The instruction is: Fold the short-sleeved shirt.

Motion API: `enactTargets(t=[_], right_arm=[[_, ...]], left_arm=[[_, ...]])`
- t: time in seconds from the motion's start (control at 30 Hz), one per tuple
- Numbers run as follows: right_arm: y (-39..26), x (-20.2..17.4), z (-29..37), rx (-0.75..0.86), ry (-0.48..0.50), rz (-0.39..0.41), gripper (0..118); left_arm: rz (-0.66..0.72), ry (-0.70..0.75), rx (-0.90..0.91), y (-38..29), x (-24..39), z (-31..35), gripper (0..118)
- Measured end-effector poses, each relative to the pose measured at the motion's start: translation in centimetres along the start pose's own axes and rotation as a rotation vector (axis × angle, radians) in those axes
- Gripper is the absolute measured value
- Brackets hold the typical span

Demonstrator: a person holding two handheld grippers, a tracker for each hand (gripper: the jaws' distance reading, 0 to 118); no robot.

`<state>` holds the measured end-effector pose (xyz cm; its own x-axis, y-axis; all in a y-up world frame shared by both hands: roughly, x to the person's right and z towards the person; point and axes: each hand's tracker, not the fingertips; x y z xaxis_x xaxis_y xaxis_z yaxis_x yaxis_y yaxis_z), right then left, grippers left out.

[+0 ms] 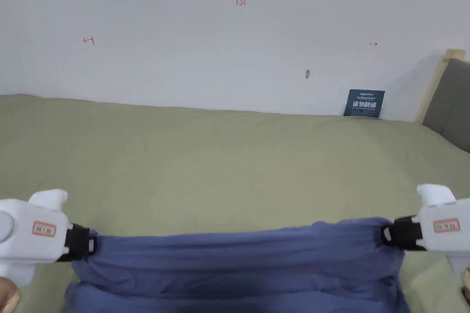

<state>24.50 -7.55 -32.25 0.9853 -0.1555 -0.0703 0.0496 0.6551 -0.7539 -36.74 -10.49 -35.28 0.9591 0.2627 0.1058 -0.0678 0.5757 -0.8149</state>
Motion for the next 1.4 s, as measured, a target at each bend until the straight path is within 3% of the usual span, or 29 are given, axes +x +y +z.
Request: enactTargets(t=[0.27,0.4,0.53,0.57,0.6,0.63,0.67,0.7,0.73,0.87,0.93,0.97,1.0,1.03,1.07,1.1,1.13,1.2,1.4], right_arm=[[-10.9,2.7,-1.5,-0.156,-0.020,-0.070,3],[-13.4,3.8,-3.0,-0.194,-0.057,-0.106,3],[-13.0,3.0,-3.4,-0.175,-0.065,-0.105,5],[-12.4,2.9,-3.1,-0.180,-0.057,-0.116,16],[-11.7,2.7,-2.6,-0.192,-0.058,-0.120,35],[-11.3,2.5,-2.2,-0.201,-0.054,-0.118,61],[-10.7,2.2,-1.3,-0.201,-0.050,-0.109,87],[-9.9,1.9,-0.2,-0.173,-0.049,-0.087,88],[-9.2,1.7,0.5,-0.156,-0.053,-0.077,84],[-6.5,-0.3,3.5,-0.051,-0.038,-0.109,86],[-5.7,-2.0,4.5,-0.018,0.000,-0.134,79],[-5.3,-2.4,4.7,-0.002,0.020,-0.133,54],[-5.0,-2.9,4.7,0.013,0.046,-0.124,33],[-5.1,-3.7,4.5,0.009,0.049,-0.120,20],[-5.1,-4.2,4.4,0.006,0.039,-0.124,20],[-4.9,-4.7,4.1,0.006,0.033,-0.123,0],[-4.9,-5.0,3.9,0.000,0.036,-0.112,0],[-5.3,-6.0,3.1,-0.013,0.043,-0.078,0],[-5.9,-7.1,2.1,-0.040,0.062,-0.057,0]], left_arm=[[0.096,-0.006,-0.132,-10.0,-2.2,-1.5,4],[0.173,-0.027,-0.144,-11.8,-4.6,-3.8,4],[0.127,-0.015,-0.107,-11.3,-4.2,-3.8,7],[0.121,-0.029,-0.106,-11.0,-4.3,-3.5,19],[0.121,-0.063,-0.105,-10.6,-4.2,-3.1,40],[0.125,-0.068,-0.105,-10.3,-4.2,-2.6,63],[0.125,-0.057,-0.111,-10.1,-3.8,-1.7,96],[0.115,-0.047,-0.102,-9.8,-3.7,-0.7,110],[0.100,-0.057,-0.066,-9.4,-3.8,0.1,111],[0.088,-0.062,0.024,-7.4,-2.1,3.9,107],[0.075,-0.096,0.057,-6.6,-1.0,5.1,94],[0.066,-0.097,0.068,-6.2,-0.6,5.3,75],[0.056,-0.096,0.072,-5.8,-0.2,5.3,64],[0.041,-0.090,0.074,-5.6,0.2,5.2,57],[0.022,-0.076,0.078,-5.5,0.6,5.1,57],[0.013,-0.069,0.075,-5.4,0.7,5.0,30],[0.018,-0.075,0.070,-5.3,0.7,4.9,6],[0.020,-0.112,0.059,-4.7,0.0,4.1,0],[0.089,-0.173,-0.044,-4.3,-5.2,1.9,0]])
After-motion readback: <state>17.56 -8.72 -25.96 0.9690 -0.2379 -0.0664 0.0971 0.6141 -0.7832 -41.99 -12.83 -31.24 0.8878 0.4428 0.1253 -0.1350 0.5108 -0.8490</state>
